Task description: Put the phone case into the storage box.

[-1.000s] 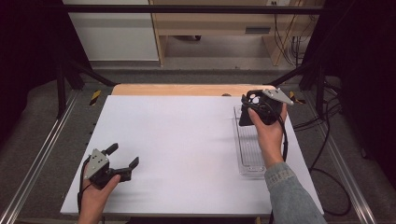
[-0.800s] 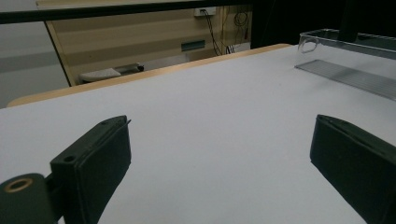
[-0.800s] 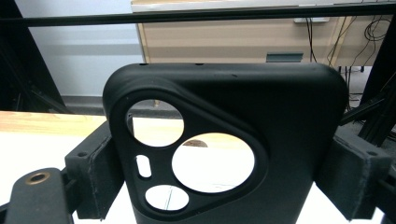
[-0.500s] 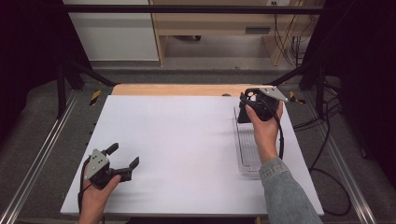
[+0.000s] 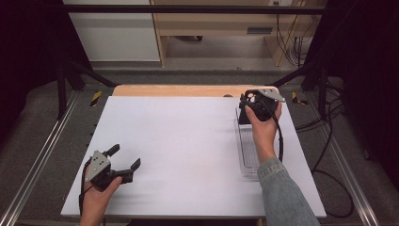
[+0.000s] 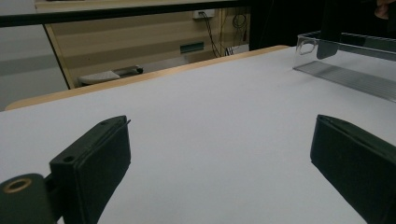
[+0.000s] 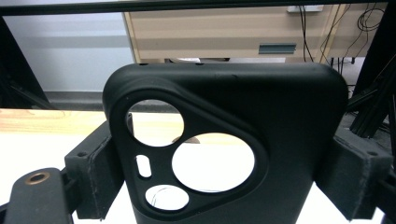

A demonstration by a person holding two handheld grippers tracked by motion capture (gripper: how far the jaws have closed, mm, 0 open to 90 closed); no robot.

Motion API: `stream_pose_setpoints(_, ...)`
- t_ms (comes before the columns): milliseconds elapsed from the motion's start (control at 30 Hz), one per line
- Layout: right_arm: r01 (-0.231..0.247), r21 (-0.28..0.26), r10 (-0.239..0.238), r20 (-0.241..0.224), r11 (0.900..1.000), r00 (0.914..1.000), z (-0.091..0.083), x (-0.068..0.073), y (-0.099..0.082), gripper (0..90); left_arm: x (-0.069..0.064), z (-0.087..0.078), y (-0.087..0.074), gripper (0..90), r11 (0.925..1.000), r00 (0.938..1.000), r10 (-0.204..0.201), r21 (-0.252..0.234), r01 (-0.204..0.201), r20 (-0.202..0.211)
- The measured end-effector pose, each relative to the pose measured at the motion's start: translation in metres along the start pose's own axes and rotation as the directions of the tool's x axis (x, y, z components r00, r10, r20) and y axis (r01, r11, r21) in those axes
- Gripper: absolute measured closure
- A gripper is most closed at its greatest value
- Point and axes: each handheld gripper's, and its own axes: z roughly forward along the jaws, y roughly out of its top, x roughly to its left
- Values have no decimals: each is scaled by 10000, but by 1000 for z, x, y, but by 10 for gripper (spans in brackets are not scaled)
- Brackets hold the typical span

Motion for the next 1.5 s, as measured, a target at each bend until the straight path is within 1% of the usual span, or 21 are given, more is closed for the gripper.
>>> stream_pose_setpoints(133,-7,-2,7,68,10000,10000,2,1,-1,136,0,0,0,51,10000,10000,16,4,-16,21)
stream_pose_setpoints(200,79,69,-80,152,9999,9999,4,1,-2,137,-1,1,0,51,10000,10000,39,41,-39,56)
stream_pose_setpoints(300,52,167,-55,183,9998,9998,7,1,-5,136,-1,2,0,51,10000,9999,66,65,-67,98)
stream_pose_setpoints(500,-56,137,52,289,9999,9996,11,2,-6,136,-1,2,-1,51,9999,9999,70,76,-71,124)
stream_pose_setpoints(700,60,218,-67,323,9997,9995,15,5,-10,135,-2,3,-1,51,9999,9999,93,115,-95,142)
stream_pose_setpoints(900,46,202,-52,314,9998,9995,15,5,-10,135,-3,3,-1,50,9998,9998,114,142,-117,177)
stream_pose_setpoints(1167,58,222,-67,417,9997,9991,17,4,-10,135,-3,3,-1,50,9998,9997,113,134,-116,193)
stream_pose_setpoints(1500,-83,155,76,446,9998,9990,17,3,-10,134,-4,4,-1,50,9998,9996,114,156,-117,248)
